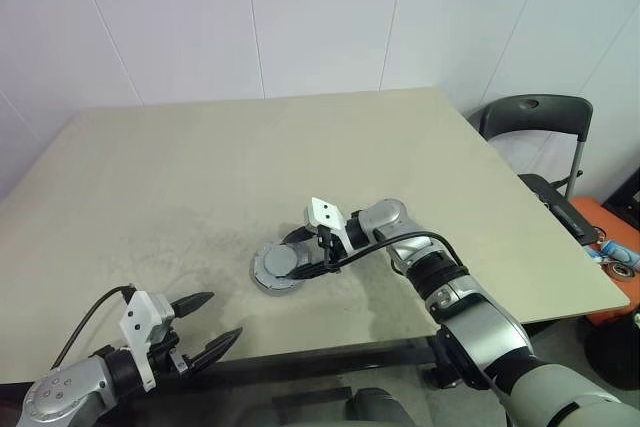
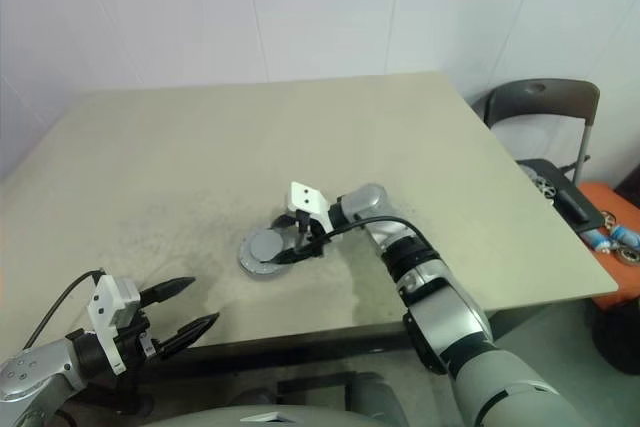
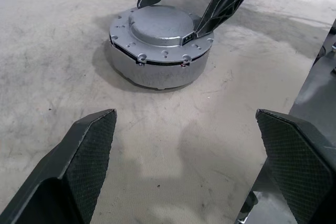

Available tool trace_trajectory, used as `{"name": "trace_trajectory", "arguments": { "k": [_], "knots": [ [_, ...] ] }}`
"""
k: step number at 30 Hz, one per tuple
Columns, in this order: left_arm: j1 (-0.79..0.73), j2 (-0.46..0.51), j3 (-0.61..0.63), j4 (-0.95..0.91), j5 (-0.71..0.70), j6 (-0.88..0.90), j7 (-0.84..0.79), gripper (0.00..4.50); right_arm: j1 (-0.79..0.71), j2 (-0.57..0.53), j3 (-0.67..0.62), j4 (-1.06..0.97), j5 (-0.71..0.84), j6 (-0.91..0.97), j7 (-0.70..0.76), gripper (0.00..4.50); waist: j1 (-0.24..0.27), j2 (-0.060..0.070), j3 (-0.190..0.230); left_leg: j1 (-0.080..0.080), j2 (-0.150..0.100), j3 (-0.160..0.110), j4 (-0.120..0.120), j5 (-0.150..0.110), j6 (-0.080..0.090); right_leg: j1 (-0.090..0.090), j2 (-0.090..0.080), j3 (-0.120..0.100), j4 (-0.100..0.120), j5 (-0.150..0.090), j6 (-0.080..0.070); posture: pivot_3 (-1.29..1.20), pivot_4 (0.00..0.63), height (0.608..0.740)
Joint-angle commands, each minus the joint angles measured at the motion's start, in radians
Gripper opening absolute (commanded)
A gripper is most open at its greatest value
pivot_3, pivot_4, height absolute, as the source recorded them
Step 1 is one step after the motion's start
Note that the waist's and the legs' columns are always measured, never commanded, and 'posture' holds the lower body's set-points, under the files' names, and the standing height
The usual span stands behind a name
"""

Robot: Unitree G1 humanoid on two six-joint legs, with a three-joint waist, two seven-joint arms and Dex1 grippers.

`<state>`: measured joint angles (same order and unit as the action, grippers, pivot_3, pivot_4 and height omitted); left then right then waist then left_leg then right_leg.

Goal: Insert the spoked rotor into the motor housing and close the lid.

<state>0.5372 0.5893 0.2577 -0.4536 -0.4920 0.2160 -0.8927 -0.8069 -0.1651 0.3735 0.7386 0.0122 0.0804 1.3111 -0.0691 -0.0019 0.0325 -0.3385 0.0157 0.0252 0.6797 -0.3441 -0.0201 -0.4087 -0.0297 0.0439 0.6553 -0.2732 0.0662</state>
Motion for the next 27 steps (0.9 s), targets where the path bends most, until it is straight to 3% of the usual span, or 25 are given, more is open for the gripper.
{"name": "trace_trajectory", "arguments": {
  "k": [1, 27],
  "knots": [
    [-0.007, 0.01, 0.004, -0.031, -0.008, -0.001, -0.001, 4.5, -0.004, -0.003, 0.015, 0.024, -0.033, 0.022, -0.019, 3.53, 0.0, 0.0, 0.0, 0.0, 0.0, 0.0, 0.0, 0.0, 0.0, 0.0, 0.0, 0.0, 0.0, 0.0, 0.0, 0.0, 0.0, 0.74],
    [-0.003, 0.015, 0.011, -0.02, -0.006, -0.003, -0.013, 4.5, 0.021, 0.004, 0.072, 0.054, -0.094, 0.041, -0.049, 3.53, -0.003, 0.002, -0.001, 0.002, 0.0, 0.0, 0.0, 0.0, 0.0, 0.001, 0.0, 0.0, 0.0, 0.0, -0.001, 0.0, 0.0, 0.74]
  ]
}}
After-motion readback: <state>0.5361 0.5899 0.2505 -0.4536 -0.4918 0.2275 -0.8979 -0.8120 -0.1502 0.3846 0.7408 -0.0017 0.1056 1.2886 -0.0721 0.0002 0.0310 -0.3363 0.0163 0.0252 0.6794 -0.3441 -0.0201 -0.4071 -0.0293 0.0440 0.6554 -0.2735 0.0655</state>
